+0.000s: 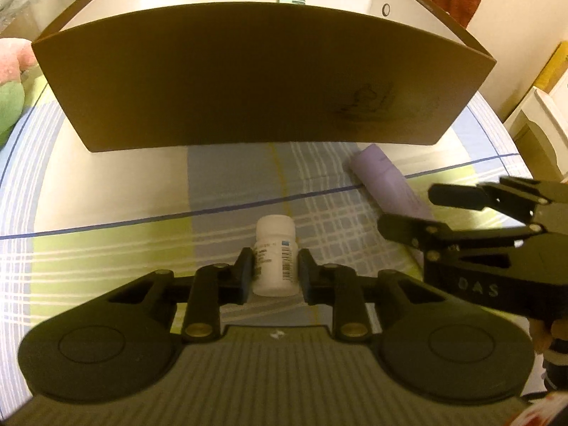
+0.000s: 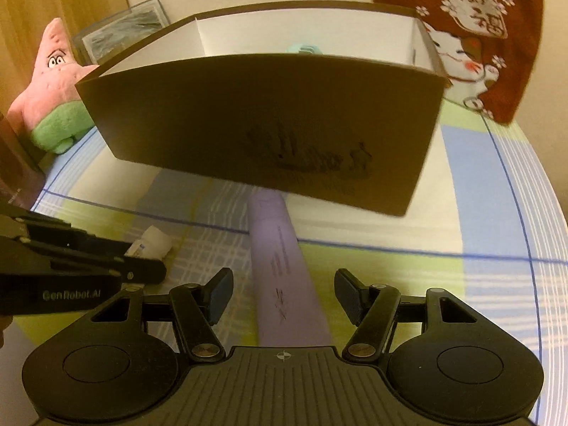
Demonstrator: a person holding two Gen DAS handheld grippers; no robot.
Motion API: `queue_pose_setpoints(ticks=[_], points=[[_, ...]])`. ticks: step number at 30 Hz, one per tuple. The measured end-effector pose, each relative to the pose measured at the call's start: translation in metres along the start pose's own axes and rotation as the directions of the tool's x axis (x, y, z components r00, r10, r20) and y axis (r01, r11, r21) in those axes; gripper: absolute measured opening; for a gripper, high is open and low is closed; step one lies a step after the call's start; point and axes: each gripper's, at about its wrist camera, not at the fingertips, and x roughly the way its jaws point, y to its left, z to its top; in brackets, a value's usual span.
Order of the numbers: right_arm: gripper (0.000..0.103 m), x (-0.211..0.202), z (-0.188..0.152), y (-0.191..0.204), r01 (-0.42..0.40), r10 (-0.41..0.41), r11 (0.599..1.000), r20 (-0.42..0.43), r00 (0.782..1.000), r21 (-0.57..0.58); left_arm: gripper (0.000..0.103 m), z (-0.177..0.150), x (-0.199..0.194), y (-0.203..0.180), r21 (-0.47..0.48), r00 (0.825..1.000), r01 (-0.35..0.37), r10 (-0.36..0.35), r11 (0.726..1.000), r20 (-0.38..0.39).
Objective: Organize rigid objects
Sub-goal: 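Close left gripper on the white pill bottle while right gripper grasps the lavender tube, then lift and carry the pill bottle and lavender tube over the brown box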
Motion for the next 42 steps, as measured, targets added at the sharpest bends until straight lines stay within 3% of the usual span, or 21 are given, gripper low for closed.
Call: queue_pose_setpoints(ticks=[2, 7, 21, 42], points=[[0.047, 0.005, 0.003, 0.003, -0.004, 0.005, 1.000, 0.009, 1.000, -0.022, 0.024, 0.000, 0.000, 0.001, -0.002, 1.000, -0.010, 0.010, 1.000, 0.003], [0.036, 0.015, 0.006, 0.010, 0.018, -0.017, 0.998, 0.005, 1.000, -0.063, 0.024, -0.001, -0.002, 0.007, -0.016, 1.000, -0.024, 0.024, 1.000, 0.004], [0.035, -0.012, -0.029, 0.025, -0.027, 0.024, 0.998, -0.054, 0.998, -0.058, 0.024, -0.019, -0.013, 0.004, -0.024, 1.000, 0.010, -0.011, 1.000, -0.022], [0.034, -0.006, -0.025, 0.033, 0.005, -0.012, 0.992, -0.055, 0.998, -0.122, 0.024, -0.020, -0.012, 0.000, 0.031, 1.000, -0.017, 0.017, 0.999, -0.011]])
